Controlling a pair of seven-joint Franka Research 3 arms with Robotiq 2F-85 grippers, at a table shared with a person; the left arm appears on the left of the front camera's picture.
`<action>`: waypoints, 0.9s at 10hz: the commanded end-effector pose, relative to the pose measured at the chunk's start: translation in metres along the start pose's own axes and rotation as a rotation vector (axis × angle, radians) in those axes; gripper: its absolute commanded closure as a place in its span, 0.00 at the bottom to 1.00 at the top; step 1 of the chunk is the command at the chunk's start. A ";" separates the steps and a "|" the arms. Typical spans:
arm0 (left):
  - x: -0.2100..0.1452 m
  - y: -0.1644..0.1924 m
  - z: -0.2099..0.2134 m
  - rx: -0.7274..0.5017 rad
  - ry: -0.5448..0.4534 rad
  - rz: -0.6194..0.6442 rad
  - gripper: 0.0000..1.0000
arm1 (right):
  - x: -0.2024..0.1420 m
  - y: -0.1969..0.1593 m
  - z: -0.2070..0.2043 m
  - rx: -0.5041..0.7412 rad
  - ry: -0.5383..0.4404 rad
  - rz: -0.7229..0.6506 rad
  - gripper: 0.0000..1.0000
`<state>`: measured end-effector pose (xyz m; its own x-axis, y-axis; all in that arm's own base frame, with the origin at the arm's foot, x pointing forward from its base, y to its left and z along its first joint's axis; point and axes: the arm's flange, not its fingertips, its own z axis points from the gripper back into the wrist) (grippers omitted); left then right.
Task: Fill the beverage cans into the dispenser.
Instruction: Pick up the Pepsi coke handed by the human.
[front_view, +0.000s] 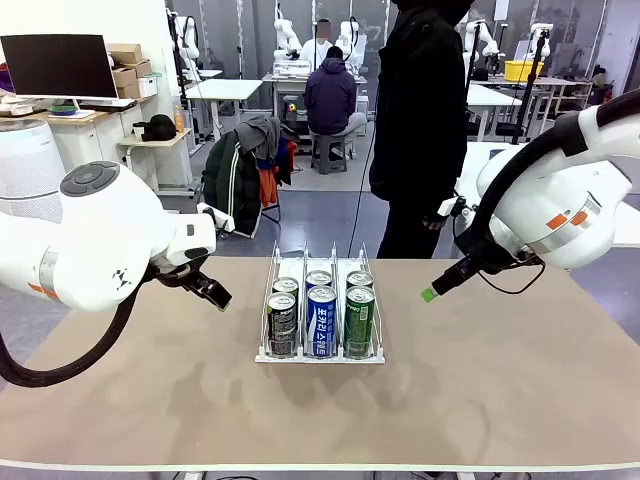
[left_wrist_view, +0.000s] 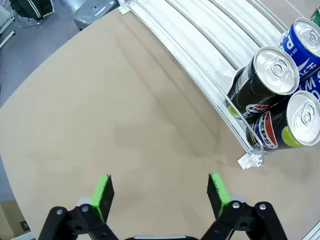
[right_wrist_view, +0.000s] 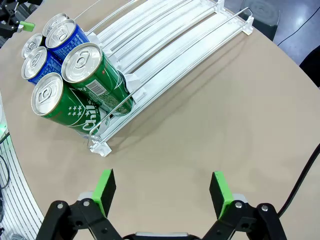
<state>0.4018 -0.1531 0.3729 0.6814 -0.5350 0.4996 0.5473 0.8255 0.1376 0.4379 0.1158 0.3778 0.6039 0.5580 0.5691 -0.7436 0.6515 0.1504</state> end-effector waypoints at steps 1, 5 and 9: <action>-0.001 0.001 0.000 0.000 0.001 0.003 0.00 | -0.001 0.002 0.000 0.003 -0.004 -0.003 0.00; -0.001 0.014 0.021 -0.055 0.035 -0.036 0.00 | 0.004 0.010 0.004 0.043 0.006 -0.024 0.00; 0.023 0.077 0.138 -0.243 -0.070 -0.160 0.00 | 0.049 0.005 0.116 0.165 0.042 -0.008 0.00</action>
<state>0.3879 -0.1008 0.4885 0.5625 -0.6175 0.5498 0.7108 0.7008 0.0599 0.4290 0.0961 0.4703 0.6068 0.5804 0.5431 -0.7763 0.5793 0.2484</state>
